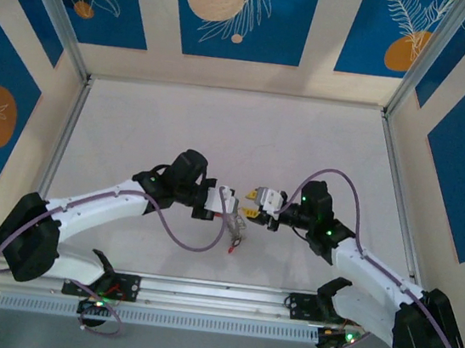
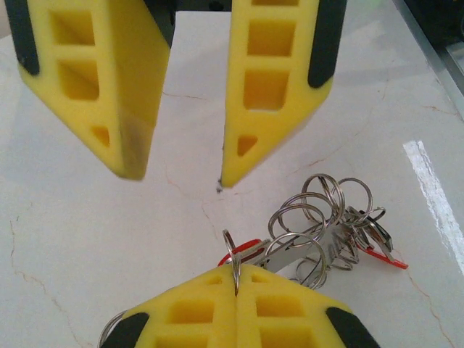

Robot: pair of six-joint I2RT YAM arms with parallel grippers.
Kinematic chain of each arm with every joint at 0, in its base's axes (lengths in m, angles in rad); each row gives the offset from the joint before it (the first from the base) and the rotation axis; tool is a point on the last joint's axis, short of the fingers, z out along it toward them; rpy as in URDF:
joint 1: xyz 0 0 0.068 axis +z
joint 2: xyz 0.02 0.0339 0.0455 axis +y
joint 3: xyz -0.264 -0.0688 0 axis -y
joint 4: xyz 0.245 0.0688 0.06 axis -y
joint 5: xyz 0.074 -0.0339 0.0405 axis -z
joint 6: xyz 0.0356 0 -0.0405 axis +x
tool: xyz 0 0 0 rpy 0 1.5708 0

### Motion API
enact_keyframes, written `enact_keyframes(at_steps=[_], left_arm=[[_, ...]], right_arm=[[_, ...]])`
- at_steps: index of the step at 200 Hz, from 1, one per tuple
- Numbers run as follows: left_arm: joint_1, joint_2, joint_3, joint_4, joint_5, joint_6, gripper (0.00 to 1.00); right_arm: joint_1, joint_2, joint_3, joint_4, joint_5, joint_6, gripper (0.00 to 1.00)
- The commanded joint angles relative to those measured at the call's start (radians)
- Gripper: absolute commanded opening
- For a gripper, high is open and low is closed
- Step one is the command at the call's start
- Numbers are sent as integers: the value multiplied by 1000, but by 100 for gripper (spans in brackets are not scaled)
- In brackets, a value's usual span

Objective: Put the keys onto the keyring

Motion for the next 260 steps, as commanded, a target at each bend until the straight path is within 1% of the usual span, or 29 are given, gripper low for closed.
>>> enact_keyframes(at_steps=[1,39,76,89,119,138,166,189,201,213,226,239,260], left_arm=[[0,-47,-16,34,43,32,0],[2,-92,-44,58,106,73,0],[11,-121,-64,62,143,111,0],[17,-130,-73,62,171,133,0],[26,-149,-86,63,248,178,0],[27,-143,-73,43,276,200,0],[27,-127,-50,14,284,225,0],[28,-115,-32,-16,280,241,0],[27,-109,-22,-32,281,250,0],[28,-105,-18,-39,280,253,0],[28,-103,-17,-40,271,254,0],[29,-101,-14,-42,258,252,0],[30,-105,-11,-44,235,252,0]], right_arm=[[-9,-11,-27,2,-27,35,37],[-11,46,-27,3,-63,44,43],[-8,113,-8,8,-165,30,44],[-5,135,-9,25,-191,27,46],[11,184,1,59,-238,21,46],[31,219,8,90,-265,21,45],[43,261,19,127,-333,16,45],[44,286,31,123,-382,0,43],[44,293,34,118,-400,-13,39],[41,302,39,108,-432,-24,31],[38,313,49,87,-466,-40,28],[37,319,53,75,-489,-48,28],[37,331,54,68,-506,-46,33]])
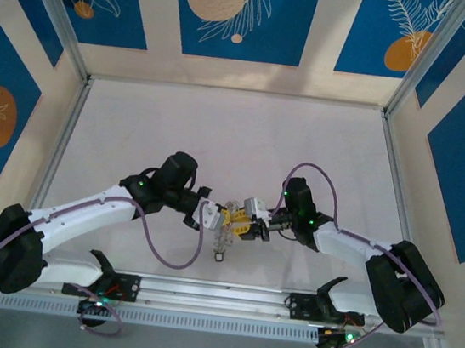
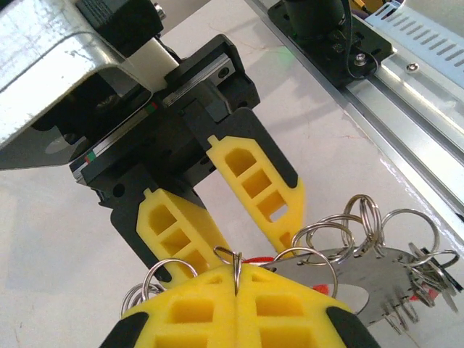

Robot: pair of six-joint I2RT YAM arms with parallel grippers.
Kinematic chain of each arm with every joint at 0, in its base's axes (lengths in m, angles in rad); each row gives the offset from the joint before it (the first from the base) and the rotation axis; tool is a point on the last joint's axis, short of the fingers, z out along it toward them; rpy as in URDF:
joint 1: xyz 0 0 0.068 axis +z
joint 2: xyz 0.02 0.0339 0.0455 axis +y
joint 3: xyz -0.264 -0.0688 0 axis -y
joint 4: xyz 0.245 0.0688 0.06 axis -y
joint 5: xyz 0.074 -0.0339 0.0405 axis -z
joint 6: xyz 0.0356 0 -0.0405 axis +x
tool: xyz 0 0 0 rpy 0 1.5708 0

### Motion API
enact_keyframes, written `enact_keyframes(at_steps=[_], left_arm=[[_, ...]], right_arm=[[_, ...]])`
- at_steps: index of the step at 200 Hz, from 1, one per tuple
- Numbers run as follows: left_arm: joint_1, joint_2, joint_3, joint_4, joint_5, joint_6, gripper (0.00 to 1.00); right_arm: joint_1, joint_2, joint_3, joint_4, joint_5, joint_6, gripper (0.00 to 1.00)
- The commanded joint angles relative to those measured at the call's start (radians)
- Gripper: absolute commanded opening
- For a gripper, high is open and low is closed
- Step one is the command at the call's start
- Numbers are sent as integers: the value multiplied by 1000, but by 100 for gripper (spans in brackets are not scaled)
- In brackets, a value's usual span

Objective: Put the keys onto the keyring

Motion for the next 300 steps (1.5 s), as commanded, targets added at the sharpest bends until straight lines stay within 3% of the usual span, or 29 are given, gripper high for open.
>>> enact_keyframes(at_steps=[1,42,97,173,219,300], left_arm=[[7,0,42,-10,11,24,0],[8,-3,42,19,-79,-14,0],[9,-18,34,42,-103,-42,0],[8,-22,31,38,-116,-57,0],[9,-13,30,34,-135,-67,0],[9,17,34,29,-160,-109,0]], right_arm=[[-1,16,27,-28,-85,-22,33],[11,23,-48,140,11,77,45],[73,-2,-128,265,289,103,44],[93,-13,-174,363,416,118,24],[103,-37,-182,359,429,111,0],[108,-148,-90,100,525,80,0]])
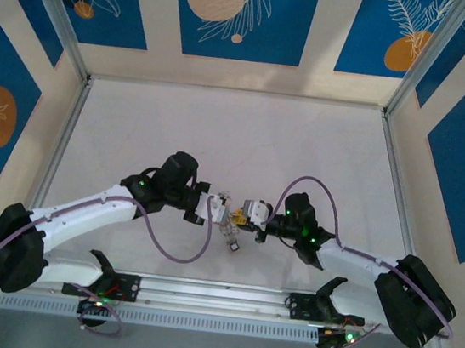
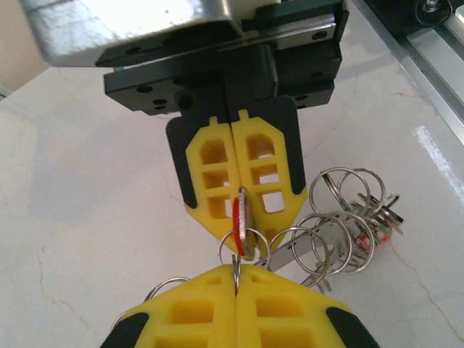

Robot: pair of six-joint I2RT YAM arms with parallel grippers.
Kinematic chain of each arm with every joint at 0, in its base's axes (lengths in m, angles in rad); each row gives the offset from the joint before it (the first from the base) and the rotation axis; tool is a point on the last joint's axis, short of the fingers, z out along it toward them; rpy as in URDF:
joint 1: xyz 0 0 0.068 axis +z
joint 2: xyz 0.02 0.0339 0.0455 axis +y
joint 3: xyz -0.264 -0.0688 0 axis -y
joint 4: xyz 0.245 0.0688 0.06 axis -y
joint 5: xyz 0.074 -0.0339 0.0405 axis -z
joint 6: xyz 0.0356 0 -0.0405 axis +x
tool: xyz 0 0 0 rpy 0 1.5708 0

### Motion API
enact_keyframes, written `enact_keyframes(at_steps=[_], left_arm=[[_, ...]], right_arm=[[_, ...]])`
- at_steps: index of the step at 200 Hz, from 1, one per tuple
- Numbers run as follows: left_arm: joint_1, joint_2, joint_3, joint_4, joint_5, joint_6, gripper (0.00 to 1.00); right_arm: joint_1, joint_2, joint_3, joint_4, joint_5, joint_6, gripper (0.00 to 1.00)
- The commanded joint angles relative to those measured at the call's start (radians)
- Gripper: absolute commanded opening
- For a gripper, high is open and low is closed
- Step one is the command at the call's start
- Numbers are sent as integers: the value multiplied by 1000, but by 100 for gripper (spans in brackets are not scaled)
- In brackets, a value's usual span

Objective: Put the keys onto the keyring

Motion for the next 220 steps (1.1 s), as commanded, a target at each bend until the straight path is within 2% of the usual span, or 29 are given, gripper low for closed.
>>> enact_keyframes(at_steps=[1,33,75,105,136,167,183,220], left_arm=[[7,7,32,23,11,-25,0],[7,19,35,8,-1,-33,0],[7,28,34,13,-20,-46,0],[8,32,21,45,-40,-79,0],[9,34,2,117,-113,-155,0],[13,34,-5,150,-107,-183,0],[15,40,-2,156,-101,-192,9],[24,33,-27,191,-61,-212,14]], right_arm=[[10,-23,57,-118,44,-30,0],[35,-28,124,-264,141,-97,0],[55,-41,193,-372,238,-137,0],[68,-55,221,-412,249,-161,0],[77,-76,236,-431,251,-165,0],[82,-77,250,-437,255,-171,0],[85,-67,264,-442,261,-179,0],[83,-51,302,-480,288,-224,0]])
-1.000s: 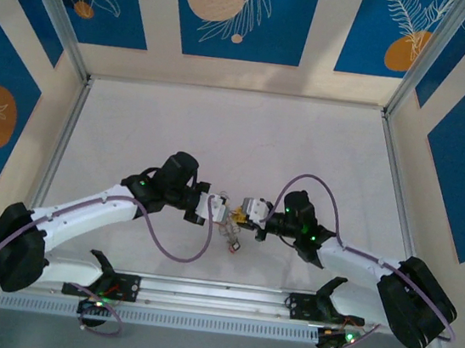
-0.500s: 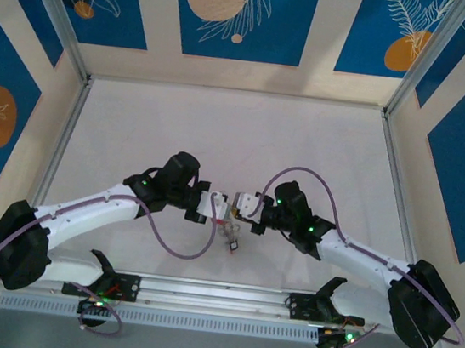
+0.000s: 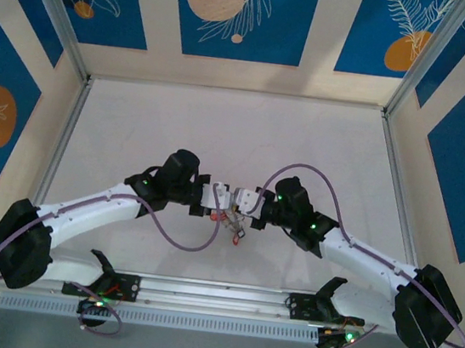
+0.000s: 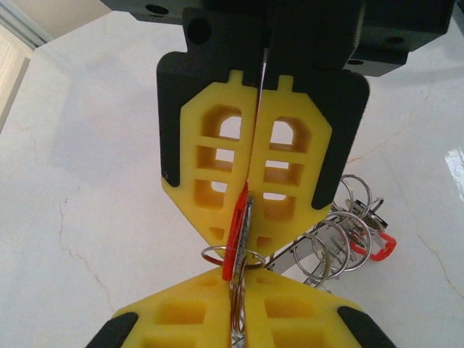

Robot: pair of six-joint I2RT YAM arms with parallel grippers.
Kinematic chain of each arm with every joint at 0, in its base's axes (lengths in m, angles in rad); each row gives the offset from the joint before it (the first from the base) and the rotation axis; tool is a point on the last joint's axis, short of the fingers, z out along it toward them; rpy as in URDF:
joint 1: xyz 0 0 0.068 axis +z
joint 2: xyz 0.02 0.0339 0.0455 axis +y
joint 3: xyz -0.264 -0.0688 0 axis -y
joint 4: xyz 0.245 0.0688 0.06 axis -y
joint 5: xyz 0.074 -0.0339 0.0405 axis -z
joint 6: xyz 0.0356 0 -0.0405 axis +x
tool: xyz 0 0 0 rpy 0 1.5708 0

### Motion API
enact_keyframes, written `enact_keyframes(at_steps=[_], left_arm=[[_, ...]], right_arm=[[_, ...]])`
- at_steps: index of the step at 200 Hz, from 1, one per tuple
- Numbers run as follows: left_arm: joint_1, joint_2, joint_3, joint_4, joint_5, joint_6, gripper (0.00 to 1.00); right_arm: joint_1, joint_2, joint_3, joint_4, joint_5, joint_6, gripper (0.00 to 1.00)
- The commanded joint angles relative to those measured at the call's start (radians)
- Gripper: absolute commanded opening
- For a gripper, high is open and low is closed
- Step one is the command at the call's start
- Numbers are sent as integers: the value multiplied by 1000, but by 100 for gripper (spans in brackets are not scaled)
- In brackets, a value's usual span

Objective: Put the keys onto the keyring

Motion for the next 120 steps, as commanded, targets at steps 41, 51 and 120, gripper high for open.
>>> enact_keyframes(at_steps=[41,51,120], left_arm=[[43,-32,-65,109,49,-64,23],[51,-39,-80,130,43,-84,25],[124,-62,-159,272,19,-245,89]], right_arm=[[3,7,110,-172,50,-161,0],[2,6,122,-206,65,-203,0],[42,114,288,-463,299,-456,0]])
